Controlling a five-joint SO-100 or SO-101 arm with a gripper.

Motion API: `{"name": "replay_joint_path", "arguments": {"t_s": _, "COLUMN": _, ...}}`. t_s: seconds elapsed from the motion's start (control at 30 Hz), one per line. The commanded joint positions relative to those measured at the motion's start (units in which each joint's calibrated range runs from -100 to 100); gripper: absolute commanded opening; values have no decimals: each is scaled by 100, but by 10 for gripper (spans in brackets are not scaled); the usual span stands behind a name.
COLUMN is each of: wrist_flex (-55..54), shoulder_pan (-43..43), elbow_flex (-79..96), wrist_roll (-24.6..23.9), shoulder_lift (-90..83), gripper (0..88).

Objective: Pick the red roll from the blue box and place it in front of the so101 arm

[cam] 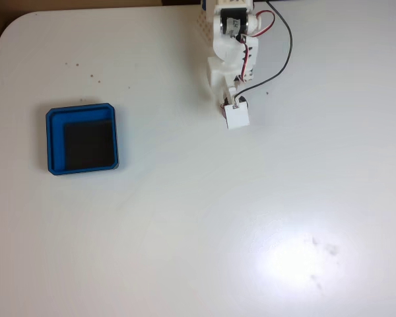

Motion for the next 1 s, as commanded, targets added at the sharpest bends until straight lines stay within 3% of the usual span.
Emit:
{"name": "replay_joint_path", "arguments": {"t_s": 0.0, "wrist_flex": -102, "shoulder_pan": 6, "elbow_flex": -6, "wrist_roll": -10, "shoulder_lift": -985, "gripper": 81}}
{"name": "replay_joint_path", "arguments": {"t_s": 0.33, "wrist_flex": -300, "shoulder_pan": 64, "elbow_flex": 803, "wrist_roll": 17, "shoulder_lift": -3342, "gripper": 80}}
{"name": "replay_joint_path", "arguments": {"t_s": 0.83, "wrist_flex": -3006, "shoulder_pan": 74, "elbow_flex": 3022, "wrist_roll": -18, "shoulder_lift": -3886, "gripper": 80}}
{"name": "replay_joint_path", "arguments": {"t_s": 0.97, "wrist_flex": -3114, "shoulder_pan": 74, "elbow_flex": 3238, "wrist_roll": -10, "shoulder_lift": -4363, "gripper": 80}}
